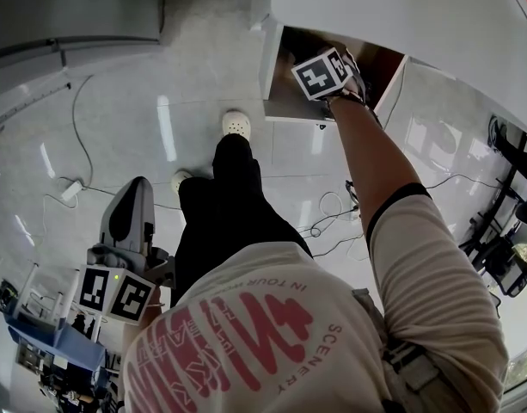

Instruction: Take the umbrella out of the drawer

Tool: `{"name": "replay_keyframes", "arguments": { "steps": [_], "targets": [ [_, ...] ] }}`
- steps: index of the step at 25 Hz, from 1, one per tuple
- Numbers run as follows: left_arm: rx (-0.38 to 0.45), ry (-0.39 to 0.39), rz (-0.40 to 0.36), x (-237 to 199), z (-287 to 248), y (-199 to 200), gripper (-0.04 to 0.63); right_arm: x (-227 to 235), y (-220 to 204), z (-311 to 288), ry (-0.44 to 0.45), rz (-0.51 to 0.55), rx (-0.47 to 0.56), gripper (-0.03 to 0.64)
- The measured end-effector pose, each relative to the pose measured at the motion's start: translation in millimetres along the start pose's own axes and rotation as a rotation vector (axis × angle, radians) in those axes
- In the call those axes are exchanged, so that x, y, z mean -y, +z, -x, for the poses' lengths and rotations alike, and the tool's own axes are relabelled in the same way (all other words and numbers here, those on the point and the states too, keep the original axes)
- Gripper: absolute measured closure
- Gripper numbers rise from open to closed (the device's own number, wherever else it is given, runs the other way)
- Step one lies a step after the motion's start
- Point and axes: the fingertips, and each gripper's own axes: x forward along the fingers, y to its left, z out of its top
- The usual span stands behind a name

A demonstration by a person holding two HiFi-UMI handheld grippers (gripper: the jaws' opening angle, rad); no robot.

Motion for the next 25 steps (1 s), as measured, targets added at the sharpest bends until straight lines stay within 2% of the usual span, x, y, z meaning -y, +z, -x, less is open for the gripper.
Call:
{"name": "replay_keyframes", "arguments": {
  "steps": [7, 13, 25],
  "targets": [
    [-0.009, -0.012, 0.002, 9, -8, -5, 0.589, 7, -1, -2, -0.058, 0.023, 0.017, 0.268],
    [0.004, 0.002, 0.005, 1, -10, 2, 0.589, 7, 0, -4, -0.08, 0.03, 0.015, 0.278],
    [0.013, -0.044, -0.012, 5, -11, 8, 0.589, 0, -9, 9, -0.113, 0.137, -0.029, 0.342]
  ]
}}
